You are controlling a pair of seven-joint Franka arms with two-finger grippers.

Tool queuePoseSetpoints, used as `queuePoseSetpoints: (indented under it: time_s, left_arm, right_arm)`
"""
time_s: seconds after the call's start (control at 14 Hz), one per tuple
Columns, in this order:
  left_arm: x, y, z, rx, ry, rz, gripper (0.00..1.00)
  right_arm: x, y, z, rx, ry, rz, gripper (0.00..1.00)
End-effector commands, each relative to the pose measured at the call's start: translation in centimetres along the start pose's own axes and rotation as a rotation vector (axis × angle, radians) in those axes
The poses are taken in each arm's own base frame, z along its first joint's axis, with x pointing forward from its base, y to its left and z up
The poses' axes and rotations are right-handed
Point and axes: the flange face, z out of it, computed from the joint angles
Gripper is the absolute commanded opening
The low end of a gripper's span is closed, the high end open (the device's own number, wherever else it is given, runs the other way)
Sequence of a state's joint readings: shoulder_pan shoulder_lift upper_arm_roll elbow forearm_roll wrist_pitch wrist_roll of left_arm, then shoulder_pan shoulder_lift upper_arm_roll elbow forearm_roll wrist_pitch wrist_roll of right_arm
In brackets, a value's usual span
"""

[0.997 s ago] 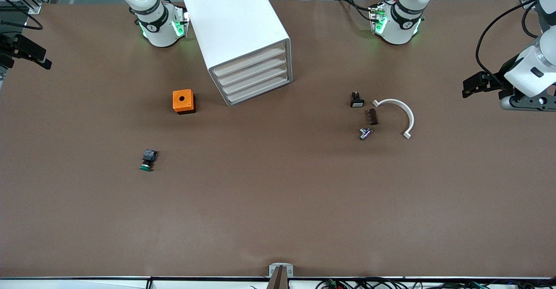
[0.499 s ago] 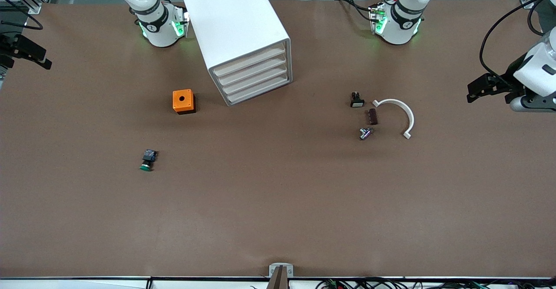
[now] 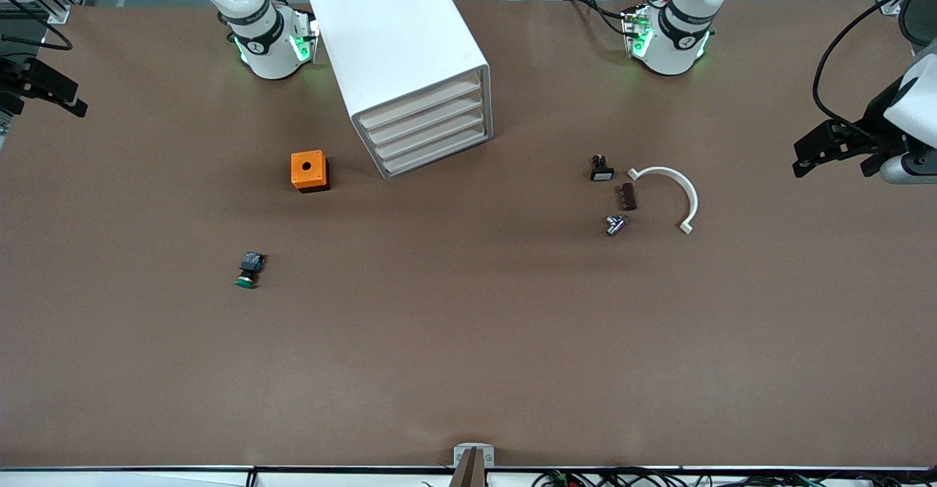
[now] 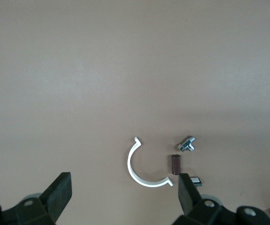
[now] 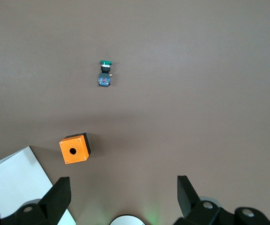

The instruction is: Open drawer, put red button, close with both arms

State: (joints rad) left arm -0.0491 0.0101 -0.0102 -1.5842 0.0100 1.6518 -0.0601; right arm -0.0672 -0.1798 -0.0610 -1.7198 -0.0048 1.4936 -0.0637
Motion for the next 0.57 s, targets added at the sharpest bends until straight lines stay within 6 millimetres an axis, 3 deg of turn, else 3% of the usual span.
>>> queuePoseSetpoints:
  time_s: [0.0,0.07,0.5]
  left_arm:
    - [1.2,-0.5,0.5,-0.012,-0.015,-0.019,1.00]
    - [1.6,-0.7,-0.7,-0.015,0.010,-0.017,1.00]
    - [1.8,-1.2,-0.3,-0.009,0.003,-0.026,1.00]
  right_arm:
    - [-0.6,-0.3,-0.4,0.003,0.007,0.006,1.00]
    - [-0.6,-0.3,-0.4,0.003,0.007,0.006,1.00]
    - [-0.4,-1.4,-0.5,0.002,0.013,-0.019,1.00]
